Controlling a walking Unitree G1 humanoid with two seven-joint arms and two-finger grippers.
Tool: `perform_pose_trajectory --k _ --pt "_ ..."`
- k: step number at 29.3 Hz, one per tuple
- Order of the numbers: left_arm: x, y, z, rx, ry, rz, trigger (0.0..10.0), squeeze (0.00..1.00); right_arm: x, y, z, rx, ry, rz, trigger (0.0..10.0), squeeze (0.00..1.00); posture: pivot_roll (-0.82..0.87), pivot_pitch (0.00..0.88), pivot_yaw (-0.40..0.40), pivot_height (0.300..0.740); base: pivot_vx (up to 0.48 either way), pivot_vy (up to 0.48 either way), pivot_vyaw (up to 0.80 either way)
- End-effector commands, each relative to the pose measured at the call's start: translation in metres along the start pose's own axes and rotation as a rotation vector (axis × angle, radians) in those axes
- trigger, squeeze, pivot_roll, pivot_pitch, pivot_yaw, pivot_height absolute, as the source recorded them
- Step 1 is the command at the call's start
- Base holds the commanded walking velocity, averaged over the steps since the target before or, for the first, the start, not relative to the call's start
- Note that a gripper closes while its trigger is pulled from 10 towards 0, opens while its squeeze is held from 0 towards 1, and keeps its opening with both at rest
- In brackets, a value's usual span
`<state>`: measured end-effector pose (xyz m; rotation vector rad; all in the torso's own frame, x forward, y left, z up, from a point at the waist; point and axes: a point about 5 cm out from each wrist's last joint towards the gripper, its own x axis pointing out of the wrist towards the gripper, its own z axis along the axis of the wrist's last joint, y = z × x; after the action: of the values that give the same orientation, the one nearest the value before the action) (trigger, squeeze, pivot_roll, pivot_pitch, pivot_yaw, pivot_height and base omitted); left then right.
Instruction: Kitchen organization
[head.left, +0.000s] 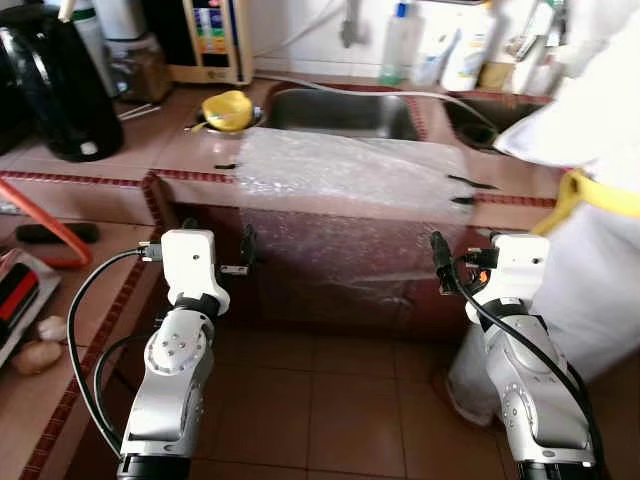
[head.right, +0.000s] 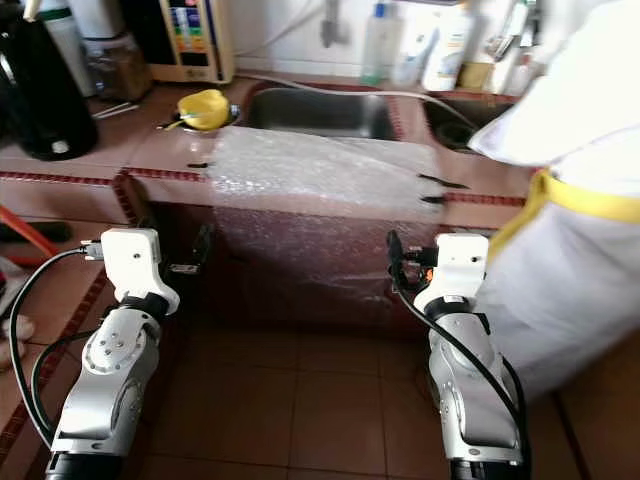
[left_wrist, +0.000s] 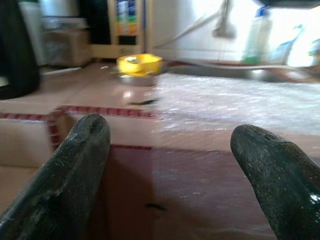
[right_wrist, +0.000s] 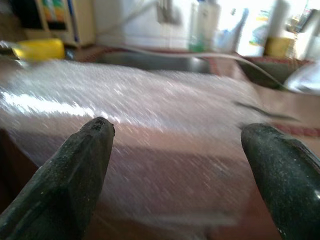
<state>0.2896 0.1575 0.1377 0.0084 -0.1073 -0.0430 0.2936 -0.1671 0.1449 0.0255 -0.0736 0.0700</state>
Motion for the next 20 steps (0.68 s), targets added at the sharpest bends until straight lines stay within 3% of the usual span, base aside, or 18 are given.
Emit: perform_pose_trajectory --k 1,20 --pt "0.0031 -0.0071 0.0049 -0.01 -0.016 -0.027 10.0 0.0 -0.002 -0.0084 0.0006 -0.028 -0.014 -0.028 10.0 0.0 0.01 0.0 -0.018 0.74 0.446 0.0 0.0" --pt "0.0053 -0.0102 0.0006 -0.002 0.002 -0.026 10.0 0.0 -0.0038 -0.0129 0.0003 -0.059 -0.009 -0.011 10.0 0.0 0.01 0.0 -0.018 0.74 0.418 0.0 0.0"
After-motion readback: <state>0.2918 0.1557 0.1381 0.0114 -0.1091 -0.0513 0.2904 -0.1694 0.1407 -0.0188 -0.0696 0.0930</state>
